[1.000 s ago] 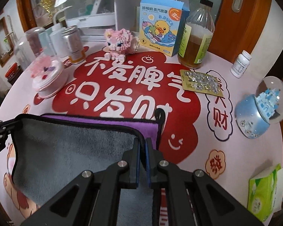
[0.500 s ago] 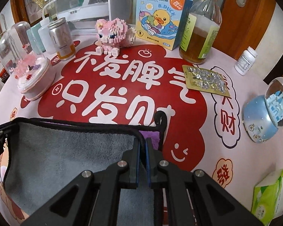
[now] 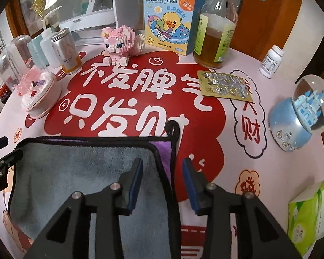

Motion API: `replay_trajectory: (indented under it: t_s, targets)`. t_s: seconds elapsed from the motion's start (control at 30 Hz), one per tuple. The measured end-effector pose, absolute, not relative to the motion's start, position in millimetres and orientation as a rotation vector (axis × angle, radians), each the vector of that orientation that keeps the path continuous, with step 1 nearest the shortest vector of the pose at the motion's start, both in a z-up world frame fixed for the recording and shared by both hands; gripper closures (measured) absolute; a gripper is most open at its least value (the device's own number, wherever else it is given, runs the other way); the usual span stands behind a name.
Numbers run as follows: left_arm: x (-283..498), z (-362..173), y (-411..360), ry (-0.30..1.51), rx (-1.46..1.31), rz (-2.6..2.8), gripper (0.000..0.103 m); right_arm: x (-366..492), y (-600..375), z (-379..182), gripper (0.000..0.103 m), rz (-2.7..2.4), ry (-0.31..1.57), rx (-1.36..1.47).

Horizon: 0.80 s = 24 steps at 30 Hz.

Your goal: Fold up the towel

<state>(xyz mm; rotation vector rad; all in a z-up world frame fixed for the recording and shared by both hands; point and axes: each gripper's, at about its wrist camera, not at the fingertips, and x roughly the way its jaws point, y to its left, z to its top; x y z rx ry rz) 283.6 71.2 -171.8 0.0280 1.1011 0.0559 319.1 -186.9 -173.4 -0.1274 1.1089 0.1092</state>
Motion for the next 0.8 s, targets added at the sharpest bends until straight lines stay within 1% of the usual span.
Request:
replay_trajectory:
  t_s: [0.07,0.33,0.5,0.57,0.8]
  targets:
    - [276.3,-166.9,71.8,1.103,0.004,0.054,0.024,311.7,-186.7,-170.2,0.065,0.112,1.109,-0.119]
    - [236.6,-150.3,72.2,1.101,-0.038,0.060,0.021,271.7,-185.9,-159.0,0.065,0.132,1.126,-0.061]
    - [209.5,-134.6,69.8,1.074,-0.046,0.059,0.014,238.1,-182.1,-146.7,0.065,0.149,1.117,-0.053]
    - [200.2,-128.9,68.1,1.068,-0.052,0.056,0.008,226.8,-181.1,-142.0,0.065,0.153,1.113,-0.047]
    - [165.5,-104.7,54.0,1.017,-0.016,0.049,0.006,186.6,-179.2,-120.5,0.065,0.148,1.083,-0.045]
